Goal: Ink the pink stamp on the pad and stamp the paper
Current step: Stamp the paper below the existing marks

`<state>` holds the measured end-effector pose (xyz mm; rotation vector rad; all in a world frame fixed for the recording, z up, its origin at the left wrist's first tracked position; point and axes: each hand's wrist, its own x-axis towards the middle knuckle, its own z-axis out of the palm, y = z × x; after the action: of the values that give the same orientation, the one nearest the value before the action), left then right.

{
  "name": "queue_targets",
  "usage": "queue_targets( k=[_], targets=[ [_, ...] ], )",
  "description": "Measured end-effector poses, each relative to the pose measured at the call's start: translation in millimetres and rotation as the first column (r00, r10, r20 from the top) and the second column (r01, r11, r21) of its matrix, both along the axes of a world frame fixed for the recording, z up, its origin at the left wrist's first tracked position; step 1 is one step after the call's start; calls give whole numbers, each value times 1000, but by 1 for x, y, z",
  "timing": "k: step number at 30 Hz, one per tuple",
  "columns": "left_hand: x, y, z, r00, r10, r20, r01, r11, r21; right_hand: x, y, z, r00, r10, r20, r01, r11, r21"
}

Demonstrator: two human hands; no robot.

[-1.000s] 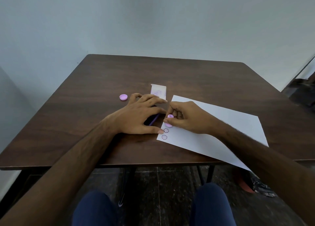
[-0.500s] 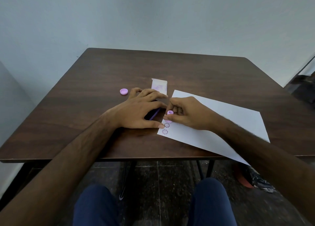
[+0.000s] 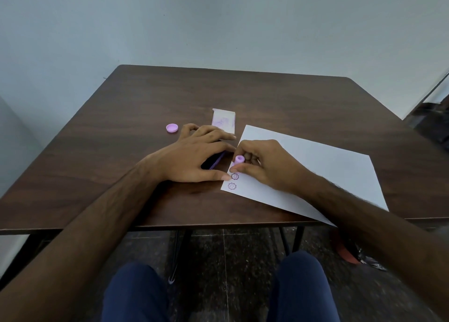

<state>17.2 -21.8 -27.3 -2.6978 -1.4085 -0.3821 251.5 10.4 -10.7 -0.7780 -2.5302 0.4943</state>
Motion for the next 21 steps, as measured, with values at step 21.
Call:
queue_targets(
  k=[21],
  targets=[
    [3,0,0,993,-23,112,26,999,-22,3,4,-8,996,46,-70,-49,998,-45]
  ],
)
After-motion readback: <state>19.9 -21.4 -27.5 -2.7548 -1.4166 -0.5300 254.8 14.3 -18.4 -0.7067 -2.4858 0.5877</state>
